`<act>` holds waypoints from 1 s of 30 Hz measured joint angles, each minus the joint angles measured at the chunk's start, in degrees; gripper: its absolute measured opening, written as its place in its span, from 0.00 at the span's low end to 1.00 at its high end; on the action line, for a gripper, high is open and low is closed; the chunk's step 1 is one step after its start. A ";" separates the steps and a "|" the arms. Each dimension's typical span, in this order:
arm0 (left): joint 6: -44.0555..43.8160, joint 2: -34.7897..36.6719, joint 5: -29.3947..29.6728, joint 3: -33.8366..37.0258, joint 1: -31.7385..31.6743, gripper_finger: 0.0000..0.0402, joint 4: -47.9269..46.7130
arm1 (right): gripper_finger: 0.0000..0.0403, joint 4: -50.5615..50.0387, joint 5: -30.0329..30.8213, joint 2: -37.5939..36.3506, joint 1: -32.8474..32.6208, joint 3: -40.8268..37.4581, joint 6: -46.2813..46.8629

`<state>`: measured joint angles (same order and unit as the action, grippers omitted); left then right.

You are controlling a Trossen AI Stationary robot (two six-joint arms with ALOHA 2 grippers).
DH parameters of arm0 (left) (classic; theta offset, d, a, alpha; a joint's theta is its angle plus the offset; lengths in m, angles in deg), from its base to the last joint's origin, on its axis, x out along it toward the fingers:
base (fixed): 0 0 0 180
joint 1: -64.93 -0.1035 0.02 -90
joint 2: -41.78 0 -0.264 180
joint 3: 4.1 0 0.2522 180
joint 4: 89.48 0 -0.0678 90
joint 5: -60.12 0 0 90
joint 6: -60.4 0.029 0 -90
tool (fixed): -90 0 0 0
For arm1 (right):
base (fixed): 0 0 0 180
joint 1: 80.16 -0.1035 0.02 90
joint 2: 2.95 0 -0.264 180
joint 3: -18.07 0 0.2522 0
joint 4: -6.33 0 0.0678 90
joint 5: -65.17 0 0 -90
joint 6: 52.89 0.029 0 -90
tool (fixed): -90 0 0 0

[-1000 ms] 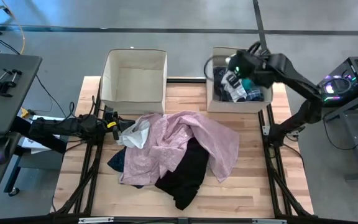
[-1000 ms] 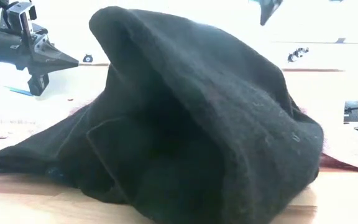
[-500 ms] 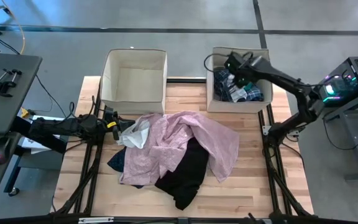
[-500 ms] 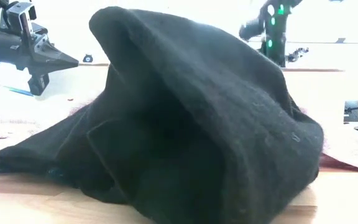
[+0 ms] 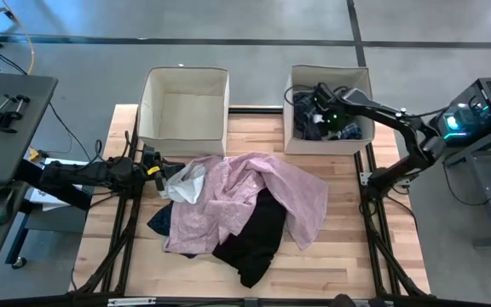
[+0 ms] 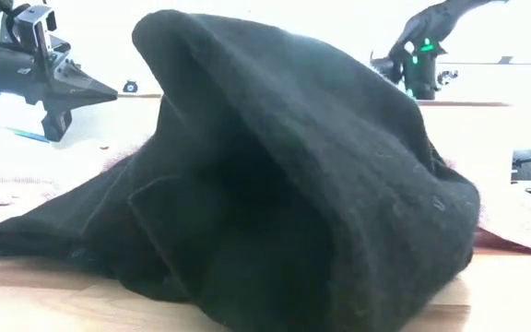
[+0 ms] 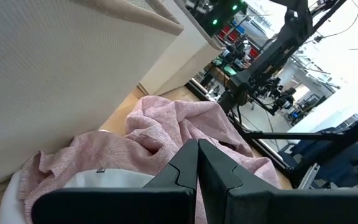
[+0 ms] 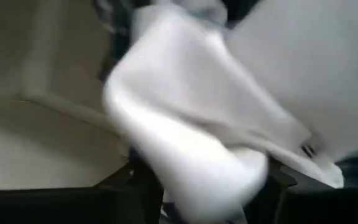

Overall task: Sort clothes
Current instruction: Put the white sock into the top right laundry bin, then put the pink polo into the top right laundry bin

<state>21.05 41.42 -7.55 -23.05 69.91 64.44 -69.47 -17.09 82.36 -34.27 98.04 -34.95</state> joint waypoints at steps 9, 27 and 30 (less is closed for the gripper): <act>0.09 -0.01 -0.01 0.00 0.00 0.00 0.00 | 0.41 1.25 3.17 -7.70 -5.09 9.29 0.20; 0.57 0.00 1.01 0.00 0.00 0.00 0.00 | 0.40 24.90 15.55 -10.99 -48.64 1.95 3.44; 0.59 -0.02 1.28 0.00 0.00 0.00 -0.02 | 0.40 31.03 10.98 -6.58 -50.11 1.59 2.11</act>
<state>21.64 41.40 -6.27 -23.05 69.91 64.42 -38.44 -6.11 75.78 -84.38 99.64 -32.83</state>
